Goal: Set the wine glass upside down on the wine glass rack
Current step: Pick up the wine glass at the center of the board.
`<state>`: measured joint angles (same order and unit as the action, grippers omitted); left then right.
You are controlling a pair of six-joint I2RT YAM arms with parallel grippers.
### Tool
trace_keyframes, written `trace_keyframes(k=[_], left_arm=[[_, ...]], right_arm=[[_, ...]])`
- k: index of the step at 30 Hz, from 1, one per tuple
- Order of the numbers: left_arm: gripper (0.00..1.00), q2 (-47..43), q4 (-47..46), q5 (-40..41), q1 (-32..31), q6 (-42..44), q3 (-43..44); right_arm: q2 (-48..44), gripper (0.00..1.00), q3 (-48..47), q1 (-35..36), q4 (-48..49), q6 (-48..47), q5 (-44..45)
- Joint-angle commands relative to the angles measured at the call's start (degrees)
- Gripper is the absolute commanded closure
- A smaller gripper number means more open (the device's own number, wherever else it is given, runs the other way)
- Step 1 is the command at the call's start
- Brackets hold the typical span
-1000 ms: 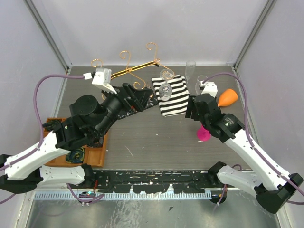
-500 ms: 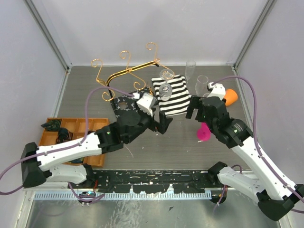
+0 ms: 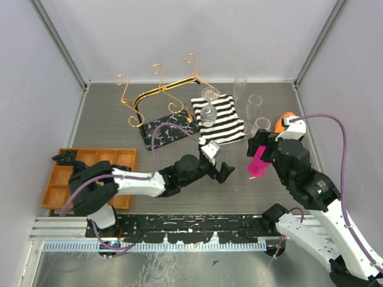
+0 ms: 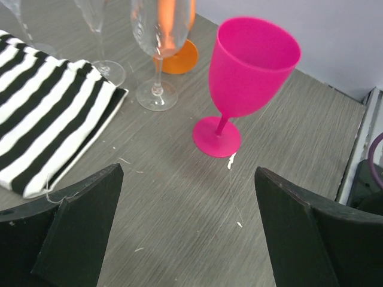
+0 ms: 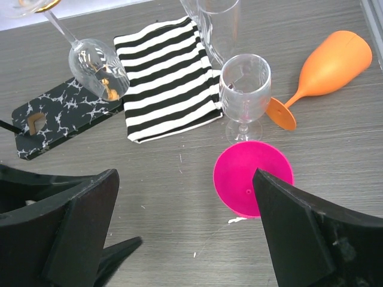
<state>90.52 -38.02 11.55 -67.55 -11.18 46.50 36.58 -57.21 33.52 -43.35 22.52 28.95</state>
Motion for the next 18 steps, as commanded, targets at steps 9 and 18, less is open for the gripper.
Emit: trace_keyframes(k=[9, 18], left_arm=[[0.09, 20.58, -36.70, -10.04, 3.59, 2.87, 0.38], [0.19, 31.23, -38.92, -15.51, 5.41, 6.30, 7.78]], right_arm=[[-2.54, 0.02, -1.80, -0.21, -1.85, 0.16, -2.48], [-5.34, 0.03, -1.74, -0.20, -2.95, 1.35, -2.89]])
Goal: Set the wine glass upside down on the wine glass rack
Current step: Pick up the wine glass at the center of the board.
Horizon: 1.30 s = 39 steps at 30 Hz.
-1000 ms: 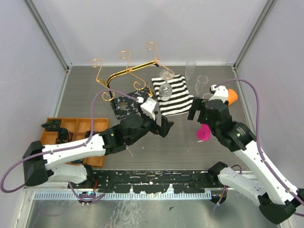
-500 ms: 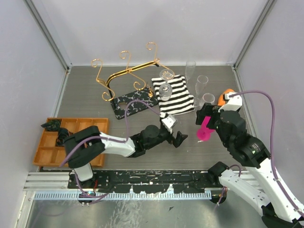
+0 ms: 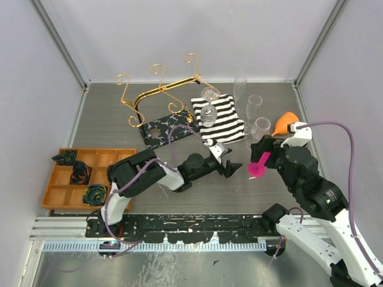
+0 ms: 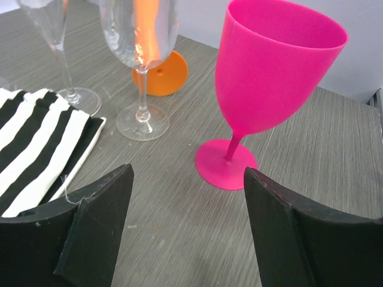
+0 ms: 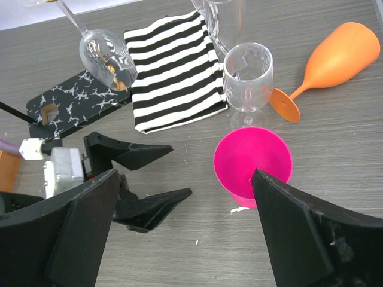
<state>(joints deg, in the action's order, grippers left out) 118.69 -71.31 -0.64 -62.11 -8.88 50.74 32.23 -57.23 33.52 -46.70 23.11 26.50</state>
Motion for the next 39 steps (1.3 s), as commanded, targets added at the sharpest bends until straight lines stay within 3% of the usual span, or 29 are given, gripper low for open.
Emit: trace_keyframes(k=[1, 7, 12, 16, 39], left_arm=[[0.20, 3.89, -5.77, -3.71, -0.05, 4.78, 4.38], [0.24, 7.71, -6.85, -8.74, 0.22, 7.93, 6.89], [0.22, 10.10, -5.16, -12.64, 0.16, 7.93, 9.60], [0.18, 11.60, -3.16, -12.82, 0.23, 7.86, 12.13], [0.22, 21.87, 3.07, -14.91, -2.35, 2.31, 26.13]], right_arm=[[-1.21, 0.03, -1.74, -0.21, 0.24, 0.89, -0.41], [-2.23, 0.03, -1.43, -0.21, -0.53, 1.82, -0.67], [-2.68, 0.03, -0.91, -0.21, -0.98, 2.11, -1.03], [-3.32, 0.03, -0.83, -0.21, -1.46, 2.13, -1.09], [-7.70, 0.03, 0.61, -0.21, -4.02, 4.09, -2.40]])
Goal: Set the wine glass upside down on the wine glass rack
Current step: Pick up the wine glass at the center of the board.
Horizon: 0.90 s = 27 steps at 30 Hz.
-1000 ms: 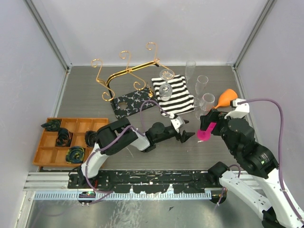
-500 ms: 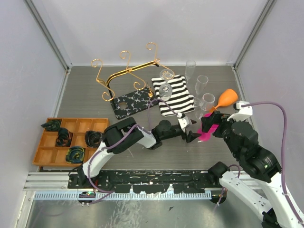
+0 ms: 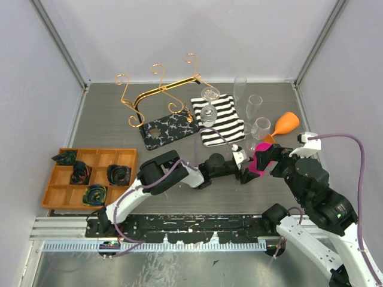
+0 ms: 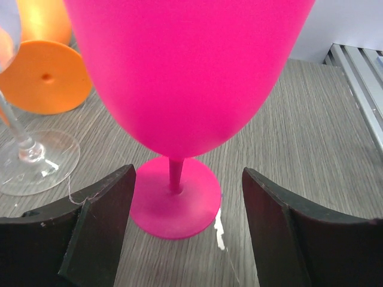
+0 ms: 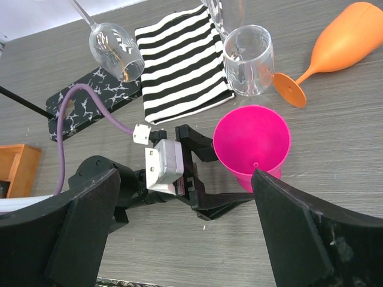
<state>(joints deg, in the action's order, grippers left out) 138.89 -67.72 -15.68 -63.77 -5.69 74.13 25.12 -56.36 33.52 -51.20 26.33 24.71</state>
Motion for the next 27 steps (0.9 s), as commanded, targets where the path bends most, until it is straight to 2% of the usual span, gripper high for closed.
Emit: trace_keyframes(k=[1, 14, 27], left_arm=[[0.22, 2.01, -0.36, 0.27, -0.78, -1.04, 3.10], [0.29, 5.79, 1.85, 1.43, -0.88, -2.19, 9.48], [0.56, 6.48, 2.68, 1.28, -0.83, -2.30, 10.73]], right_arm=[[-0.65, 0.03, -0.41, -0.23, 0.33, 0.97, -0.69], [-1.17, 0.03, -0.55, -0.21, -0.02, 1.40, -1.59], [-1.05, 0.03, 0.11, -0.25, 0.09, 1.03, -1.66]])
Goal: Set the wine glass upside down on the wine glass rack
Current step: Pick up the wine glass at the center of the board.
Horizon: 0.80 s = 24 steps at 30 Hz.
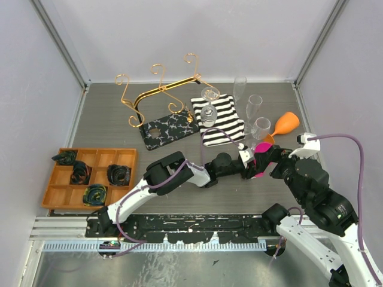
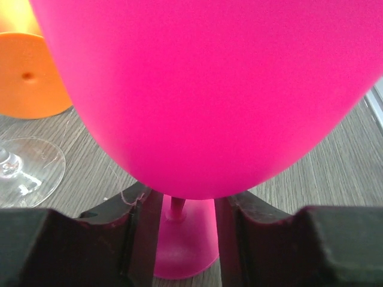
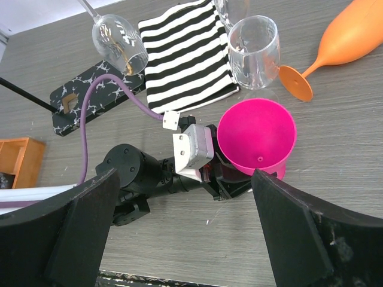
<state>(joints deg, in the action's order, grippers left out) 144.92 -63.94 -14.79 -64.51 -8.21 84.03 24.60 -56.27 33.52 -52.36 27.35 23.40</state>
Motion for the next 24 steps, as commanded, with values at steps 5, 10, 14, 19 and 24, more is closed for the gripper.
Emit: trace_keyframes(k=[5, 10, 14, 19, 24], left_arm=[[0.70, -0.11, -1.21, 0.19, -0.11, 0.39, 0.07], [0.79, -1.09, -2.29, 0.12, -0.09, 0.32, -1.66], [0.83, -3.01, -4.15, 0.13, -0.09, 0.12, -4.80], [0.94, -7.98, -4.38, 0.22, -0.09, 0.77, -11.12], [1.00, -13.37, -6.94, 0.34, -0.10, 0.55, -20.39]], right_arm=[[-0.43, 0.03, 0.19, -0.21, 1.45, -0.09, -0.26], [-0.28, 0.03, 0.55, -0.21, 1.64, -0.03, -0.17], [-0.07, 0.03, 0.50, -0.21, 1.73, -0.09, 0.05], [0.44, 0.03, 0.18, -0.21, 2.24, -0.61, 0.14], [0.88, 0.03, 0.11, -0.21, 3.53, -2.01, -0.55]])
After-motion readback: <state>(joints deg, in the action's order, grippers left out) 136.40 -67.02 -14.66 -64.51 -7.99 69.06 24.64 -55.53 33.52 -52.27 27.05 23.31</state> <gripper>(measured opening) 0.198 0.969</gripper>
